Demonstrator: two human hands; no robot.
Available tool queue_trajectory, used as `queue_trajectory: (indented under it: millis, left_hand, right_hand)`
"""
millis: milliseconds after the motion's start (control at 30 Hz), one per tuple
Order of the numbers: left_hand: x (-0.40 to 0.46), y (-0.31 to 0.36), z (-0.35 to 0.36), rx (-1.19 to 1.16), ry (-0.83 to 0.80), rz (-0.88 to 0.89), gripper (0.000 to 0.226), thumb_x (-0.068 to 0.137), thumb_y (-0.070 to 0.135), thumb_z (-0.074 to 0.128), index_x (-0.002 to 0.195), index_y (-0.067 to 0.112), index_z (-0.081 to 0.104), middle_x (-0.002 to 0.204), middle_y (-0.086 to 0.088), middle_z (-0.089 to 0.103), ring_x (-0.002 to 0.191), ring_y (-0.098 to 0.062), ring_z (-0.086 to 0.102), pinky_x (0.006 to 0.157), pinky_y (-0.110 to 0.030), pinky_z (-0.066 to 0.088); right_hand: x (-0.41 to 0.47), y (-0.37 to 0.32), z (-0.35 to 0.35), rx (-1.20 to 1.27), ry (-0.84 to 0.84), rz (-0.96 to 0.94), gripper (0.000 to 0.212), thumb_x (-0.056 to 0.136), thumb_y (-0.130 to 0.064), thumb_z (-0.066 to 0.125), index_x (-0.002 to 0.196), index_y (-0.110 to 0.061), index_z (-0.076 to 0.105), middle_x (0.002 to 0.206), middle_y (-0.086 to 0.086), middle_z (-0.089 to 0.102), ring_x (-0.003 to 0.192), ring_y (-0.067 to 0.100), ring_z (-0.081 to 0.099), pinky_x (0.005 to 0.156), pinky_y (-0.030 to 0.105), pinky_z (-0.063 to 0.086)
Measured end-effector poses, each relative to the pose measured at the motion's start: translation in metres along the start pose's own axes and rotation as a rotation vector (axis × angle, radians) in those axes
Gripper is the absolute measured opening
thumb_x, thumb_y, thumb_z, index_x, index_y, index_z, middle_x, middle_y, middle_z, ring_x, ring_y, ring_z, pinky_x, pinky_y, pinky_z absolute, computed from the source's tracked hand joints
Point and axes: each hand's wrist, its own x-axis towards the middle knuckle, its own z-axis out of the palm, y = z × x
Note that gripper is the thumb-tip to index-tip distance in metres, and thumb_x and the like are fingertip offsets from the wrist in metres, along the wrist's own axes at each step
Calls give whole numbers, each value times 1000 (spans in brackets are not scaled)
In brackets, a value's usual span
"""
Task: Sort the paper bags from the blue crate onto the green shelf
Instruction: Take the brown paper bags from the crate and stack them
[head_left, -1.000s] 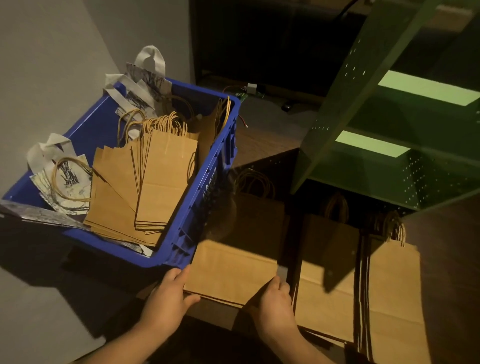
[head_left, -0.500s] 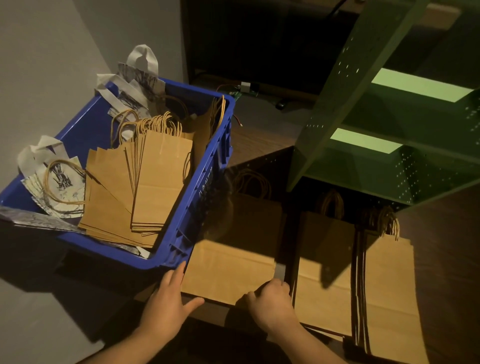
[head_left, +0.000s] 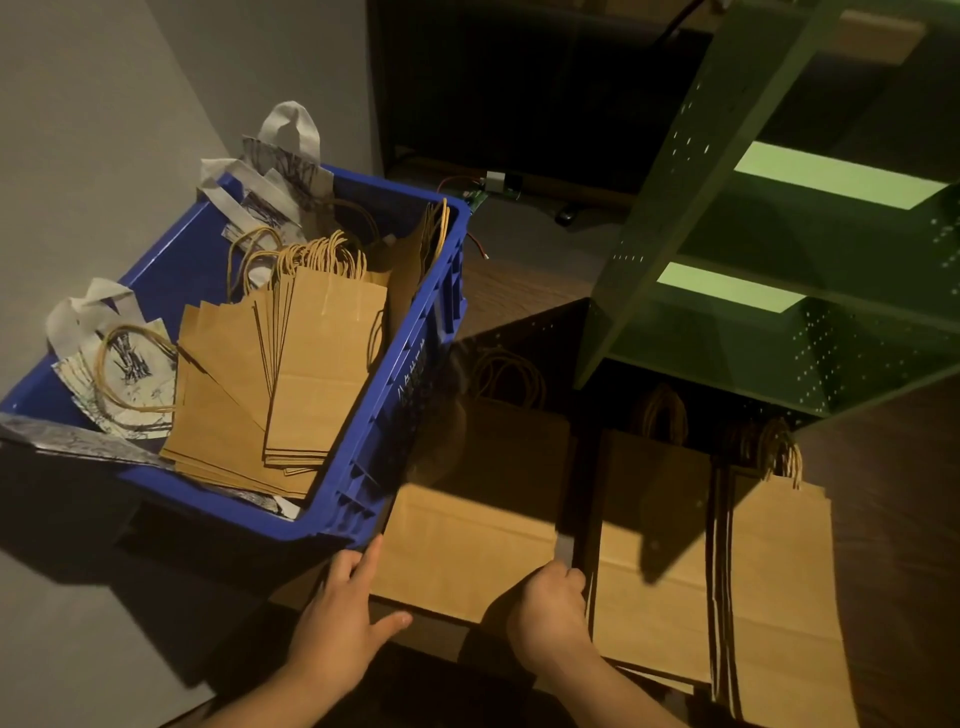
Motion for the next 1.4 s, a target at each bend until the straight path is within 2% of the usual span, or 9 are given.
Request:
queue_trajectory:
  millis: [200, 367, 467, 667, 767, 900, 1067, 1267, 1400]
  left_hand:
    - [1, 2, 1, -15, 35, -12, 100, 88, 51, 74, 164, 35, 10, 123, 15, 36, 108, -4, 51, 90, -25, 54]
    - [2, 5, -3, -7, 57, -16, 93, 90, 46, 74, 162, 34, 18, 123, 16, 39, 100, -3, 55, 83, -22, 54]
    - [2, 7, -5, -11, 68, -15, 87, 89, 43, 76, 160, 34, 25, 128, 16, 42, 98, -3, 58, 84, -24, 56]
    - [-1, 12, -12, -77, 40, -15, 96, 84, 50, 78, 160, 33, 22, 145, 9, 39, 111, -5, 56, 85, -22, 53]
    - [-7, 18, -19, -88, 49, -45, 100, 83, 62, 73, 160, 34, 16, 148, 7, 36, 113, -4, 53, 72, -16, 42]
    - [-16, 32, -32, -64, 93, -94, 54, 95, 59, 60, 139, 33, 44, 124, 11, 49, 91, -1, 56, 58, -13, 38]
    - [-17, 57, -48, -257, 51, -28, 12, 101, 49, 54, 109, 39, 57, 104, 11, 63, 87, 0, 61, 63, -15, 43]
    - [-17, 94, -75, -570, 3, 98, 11, 103, 40, 56, 105, 35, 66, 78, 9, 65, 62, 9, 61, 56, -12, 45]
    - [-13, 107, -101, -720, 16, 146, 11, 101, 42, 58, 105, 40, 68, 86, 1, 69, 65, -7, 61, 61, -24, 47]
  right_hand:
    - [-2, 5, 6, 36, 19, -27, 50, 89, -13, 69, 134, -15, 47, 135, 8, 39, 120, 23, 48, 103, 35, 49]
    - [0, 6, 8, 138, 69, -69, 40, 92, -31, 69, 127, -19, 53, 132, 5, 47, 104, 12, 39, 102, 32, 46]
    - [6, 7, 4, 169, 61, -61, 41, 95, -31, 66, 129, -13, 53, 134, 6, 50, 120, 17, 45, 105, 31, 43]
    - [8, 5, -2, 238, 117, -75, 69, 93, -31, 66, 151, -16, 33, 143, 8, 34, 132, 28, 47, 112, 42, 46]
    - [8, 3, -6, 243, 166, -134, 75, 91, -35, 67, 154, -21, 30, 146, 4, 29, 131, 28, 49, 104, 44, 54]
    - [10, -2, -13, 270, 133, -191, 62, 93, -34, 64, 148, -22, 39, 144, 4, 33, 117, 23, 59, 92, 39, 60]
    - [-1, -22, -36, 354, 130, -314, 46, 101, -27, 59, 144, -19, 46, 141, 2, 43, 85, 13, 67, 66, 21, 61]
    - [-22, -64, -68, 455, 188, -510, 29, 103, -30, 55, 131, -26, 58, 129, -7, 52, 94, 1, 57, 65, 11, 47]
    - [-38, -95, -85, 557, 240, -623, 12, 101, -33, 57, 100, -45, 60, 111, -8, 64, 93, 9, 63, 78, 30, 57]
